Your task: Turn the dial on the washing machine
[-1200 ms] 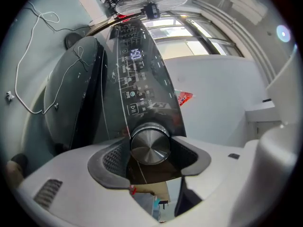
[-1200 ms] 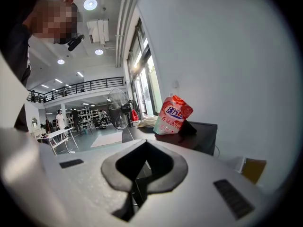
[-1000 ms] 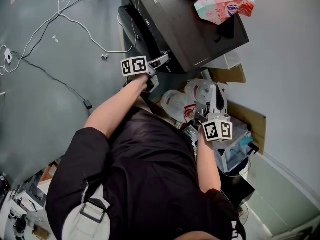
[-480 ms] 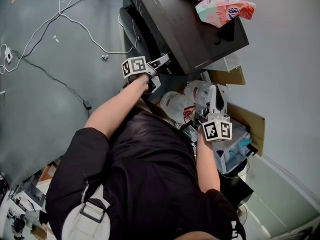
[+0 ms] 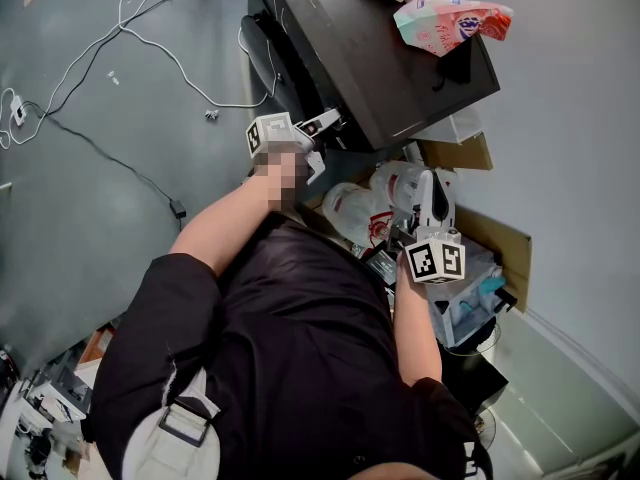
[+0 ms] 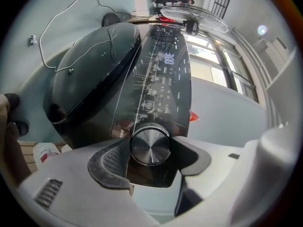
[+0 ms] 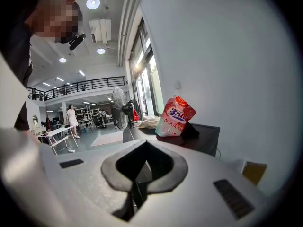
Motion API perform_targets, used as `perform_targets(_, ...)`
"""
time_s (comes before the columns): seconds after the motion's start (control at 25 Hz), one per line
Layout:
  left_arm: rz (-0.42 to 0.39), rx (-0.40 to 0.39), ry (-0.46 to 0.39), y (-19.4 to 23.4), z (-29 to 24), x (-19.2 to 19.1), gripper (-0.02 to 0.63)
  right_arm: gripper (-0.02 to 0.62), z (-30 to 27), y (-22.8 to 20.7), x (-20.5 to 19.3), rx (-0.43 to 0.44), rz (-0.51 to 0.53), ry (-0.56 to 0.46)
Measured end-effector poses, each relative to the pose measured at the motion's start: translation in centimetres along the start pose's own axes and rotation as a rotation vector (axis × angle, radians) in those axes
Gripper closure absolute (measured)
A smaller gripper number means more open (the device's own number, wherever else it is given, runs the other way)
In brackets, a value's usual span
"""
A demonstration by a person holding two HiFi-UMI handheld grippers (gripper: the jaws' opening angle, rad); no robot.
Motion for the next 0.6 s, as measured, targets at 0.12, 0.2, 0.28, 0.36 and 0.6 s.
perform_targets(0.12, 0.046, -0.012, -0.006, 0.1, 0.0, -0.1, 0.344, 0.595, -0.1, 0.0, 0.0, 0.005, 0.014, 0.003)
perform_targets(0.2, 0.080, -0.017, -0.008, 0.2, 0.0, -0.1, 0.344, 0.595, -0.2, 0.0, 0.0, 0.009, 0.021, 0.000)
perform_targets(0.28, 0.119, -0.021, -0.010, 0.8, 0.0, 0.0, 0.344, 0.594, -0.4, 0.1, 0.0, 0.006, 0.012, 0.000)
perform_targets(0.36, 0.167, -0.027, -0.014, 1.3, 0.0, 0.0, 0.344, 0.594, -0.5, 0.2, 0.0, 0.003, 0.003, 0.003)
perform_targets(0.6, 0.245, -0.029, -0.008, 1.1, 0.0, -0.1, 0.344, 0.595, -1.1, 0.5, 0.2, 0.003, 0.007, 0.005)
Point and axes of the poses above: the fingertips, and each gripper's own axes: z backward along the fingers, y to its left, x out of its top, the point moved 3 cm from there along z, backward along the fingers, and after that the axes turned 11 degrees about -x, right-handed, at the moved point
